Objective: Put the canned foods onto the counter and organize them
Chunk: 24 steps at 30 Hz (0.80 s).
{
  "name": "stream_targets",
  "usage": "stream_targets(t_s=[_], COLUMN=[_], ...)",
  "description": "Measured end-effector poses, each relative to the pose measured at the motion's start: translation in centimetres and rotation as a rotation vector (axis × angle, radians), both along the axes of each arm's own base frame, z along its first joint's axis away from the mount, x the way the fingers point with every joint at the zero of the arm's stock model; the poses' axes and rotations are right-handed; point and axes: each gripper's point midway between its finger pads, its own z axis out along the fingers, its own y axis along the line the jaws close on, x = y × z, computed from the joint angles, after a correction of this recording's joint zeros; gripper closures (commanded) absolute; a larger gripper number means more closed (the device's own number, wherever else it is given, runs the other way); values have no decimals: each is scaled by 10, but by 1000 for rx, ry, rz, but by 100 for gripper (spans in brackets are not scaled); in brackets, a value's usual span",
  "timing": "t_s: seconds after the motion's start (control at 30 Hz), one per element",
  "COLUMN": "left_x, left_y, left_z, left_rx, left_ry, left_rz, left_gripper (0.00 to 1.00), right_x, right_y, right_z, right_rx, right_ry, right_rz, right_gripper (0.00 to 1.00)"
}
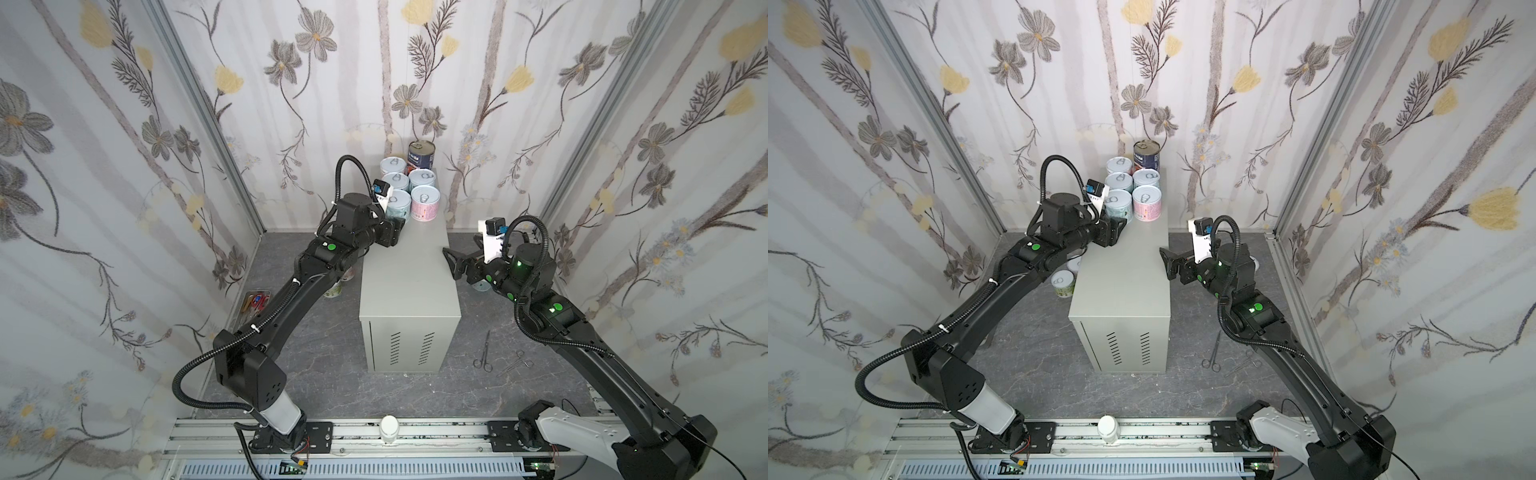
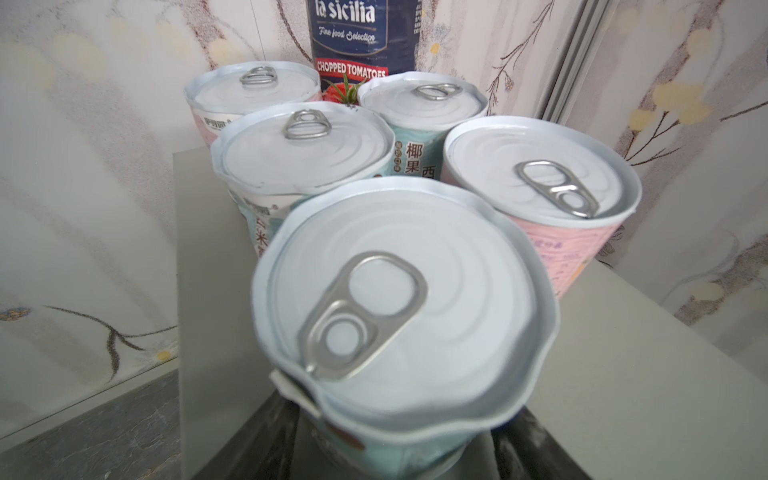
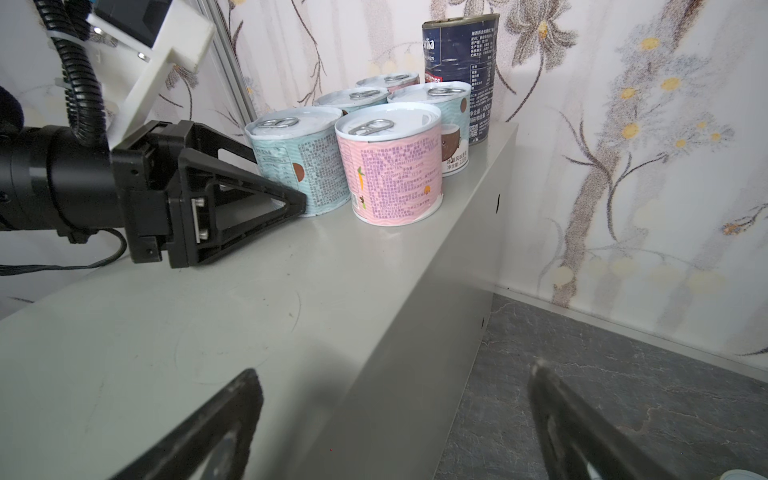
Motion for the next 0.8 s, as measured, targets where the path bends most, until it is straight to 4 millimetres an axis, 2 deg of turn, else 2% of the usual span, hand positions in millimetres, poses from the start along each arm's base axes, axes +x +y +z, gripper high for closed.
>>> stream_targets(t_s=[0.47, 0.8], left_x=[3, 4], left_y=[2, 3], left_z=[0, 0], left_rx=[2, 4], left_ry=[-6, -7], left_rz=[12, 20], left_gripper=[29, 25], right_x=[1, 1], right_y=[1, 1], right_z=[-1, -1], right_rx=[0, 0], right_ry=[1, 1], right_rz=[0, 0], right_gripper=[0, 0])
